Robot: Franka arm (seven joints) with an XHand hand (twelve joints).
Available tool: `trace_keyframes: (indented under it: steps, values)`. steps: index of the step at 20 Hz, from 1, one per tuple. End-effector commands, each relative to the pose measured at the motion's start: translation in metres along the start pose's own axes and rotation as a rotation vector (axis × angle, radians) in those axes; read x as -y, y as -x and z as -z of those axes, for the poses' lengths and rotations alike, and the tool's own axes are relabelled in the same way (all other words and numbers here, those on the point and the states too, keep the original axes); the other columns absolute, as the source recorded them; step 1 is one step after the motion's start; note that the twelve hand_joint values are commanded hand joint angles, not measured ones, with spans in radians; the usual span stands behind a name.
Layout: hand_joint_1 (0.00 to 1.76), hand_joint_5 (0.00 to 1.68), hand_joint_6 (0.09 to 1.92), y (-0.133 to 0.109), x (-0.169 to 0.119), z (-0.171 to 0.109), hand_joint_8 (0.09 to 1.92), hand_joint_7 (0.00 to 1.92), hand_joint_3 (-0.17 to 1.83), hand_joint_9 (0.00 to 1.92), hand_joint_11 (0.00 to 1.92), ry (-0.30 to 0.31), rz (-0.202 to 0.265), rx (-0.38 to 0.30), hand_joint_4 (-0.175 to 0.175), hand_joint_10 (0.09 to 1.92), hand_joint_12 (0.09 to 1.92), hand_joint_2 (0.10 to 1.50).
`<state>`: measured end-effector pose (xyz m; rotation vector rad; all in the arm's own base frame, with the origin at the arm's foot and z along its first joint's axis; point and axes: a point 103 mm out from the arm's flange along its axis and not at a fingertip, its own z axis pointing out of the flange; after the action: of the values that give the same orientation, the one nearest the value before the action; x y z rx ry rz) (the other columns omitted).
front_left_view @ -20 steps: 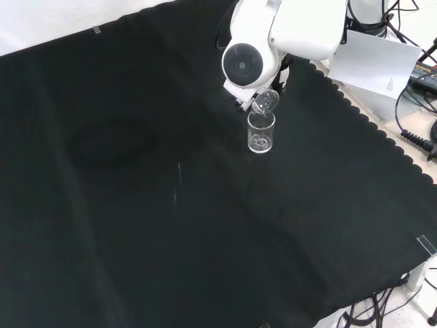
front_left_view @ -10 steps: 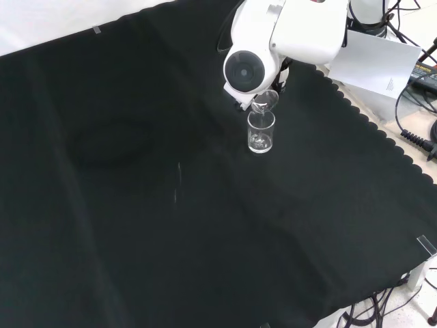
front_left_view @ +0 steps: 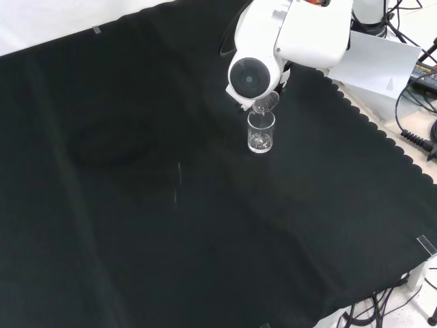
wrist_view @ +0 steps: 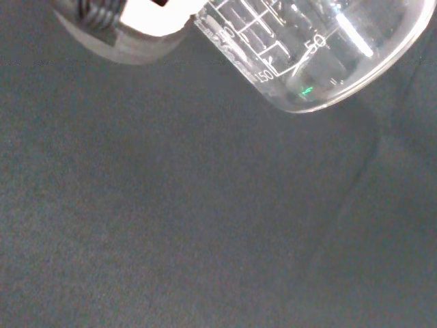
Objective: Pour the water from the handheld beaker into the one on the table.
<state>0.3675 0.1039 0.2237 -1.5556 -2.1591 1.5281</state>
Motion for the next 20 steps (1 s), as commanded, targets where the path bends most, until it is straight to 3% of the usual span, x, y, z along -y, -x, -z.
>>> trace_keyframes:
  steps: [1,20]
  values:
    - [1.27,0.92,1.1,-0.0017,0.0006,0.0016,0.82,1.21,-0.17,1.35,1.16,-0.005,-0.005,0.017,-0.114,1.03,1.07,1.15]
    - [1.27,0.93,1.09,-0.0045,0.0015,0.006,0.82,1.21,-0.17,1.36,1.16,-0.018,-0.006,0.034,-0.113,1.03,1.07,1.15]
